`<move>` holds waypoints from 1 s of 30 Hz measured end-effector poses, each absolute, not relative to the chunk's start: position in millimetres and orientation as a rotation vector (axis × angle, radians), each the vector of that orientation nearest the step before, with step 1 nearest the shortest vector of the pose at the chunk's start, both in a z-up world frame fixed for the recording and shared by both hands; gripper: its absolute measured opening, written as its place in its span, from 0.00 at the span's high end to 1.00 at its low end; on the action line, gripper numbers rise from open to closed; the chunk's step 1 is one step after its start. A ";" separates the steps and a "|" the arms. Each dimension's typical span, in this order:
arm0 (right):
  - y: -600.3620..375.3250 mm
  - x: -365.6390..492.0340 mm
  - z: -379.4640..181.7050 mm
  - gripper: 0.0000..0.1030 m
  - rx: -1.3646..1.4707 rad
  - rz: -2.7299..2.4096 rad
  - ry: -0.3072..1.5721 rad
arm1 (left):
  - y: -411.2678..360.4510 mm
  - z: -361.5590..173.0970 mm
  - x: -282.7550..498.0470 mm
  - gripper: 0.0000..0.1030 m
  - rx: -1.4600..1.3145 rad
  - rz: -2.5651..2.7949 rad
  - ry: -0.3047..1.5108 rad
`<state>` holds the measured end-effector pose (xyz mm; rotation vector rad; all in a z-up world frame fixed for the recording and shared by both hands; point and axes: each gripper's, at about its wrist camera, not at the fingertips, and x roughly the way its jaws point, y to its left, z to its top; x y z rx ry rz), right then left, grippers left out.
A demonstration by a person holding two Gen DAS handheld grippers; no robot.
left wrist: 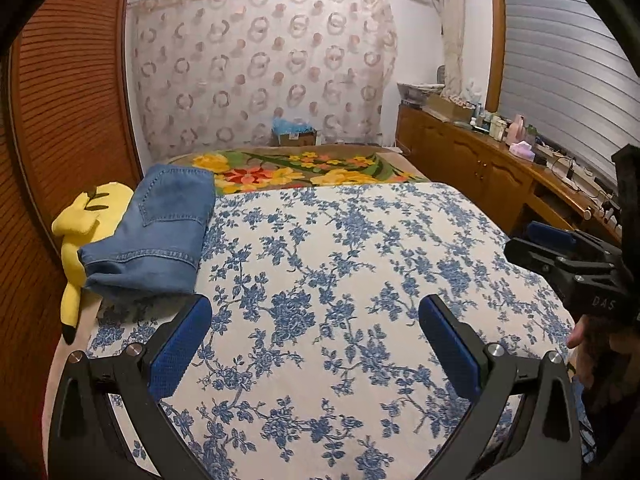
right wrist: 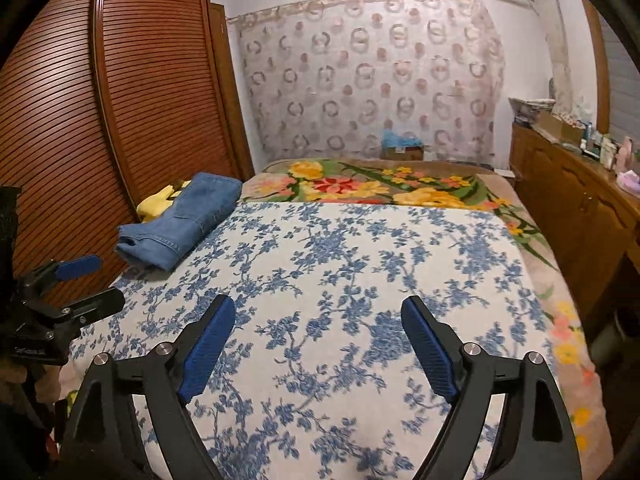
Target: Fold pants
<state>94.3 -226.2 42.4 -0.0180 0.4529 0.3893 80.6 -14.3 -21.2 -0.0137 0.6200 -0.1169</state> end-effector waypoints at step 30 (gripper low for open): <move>-246.2 35.8 83.0 0.14 -0.004 0.318 0.255 | -20.9 56.1 52.1 0.00 -0.002 -0.115 0.452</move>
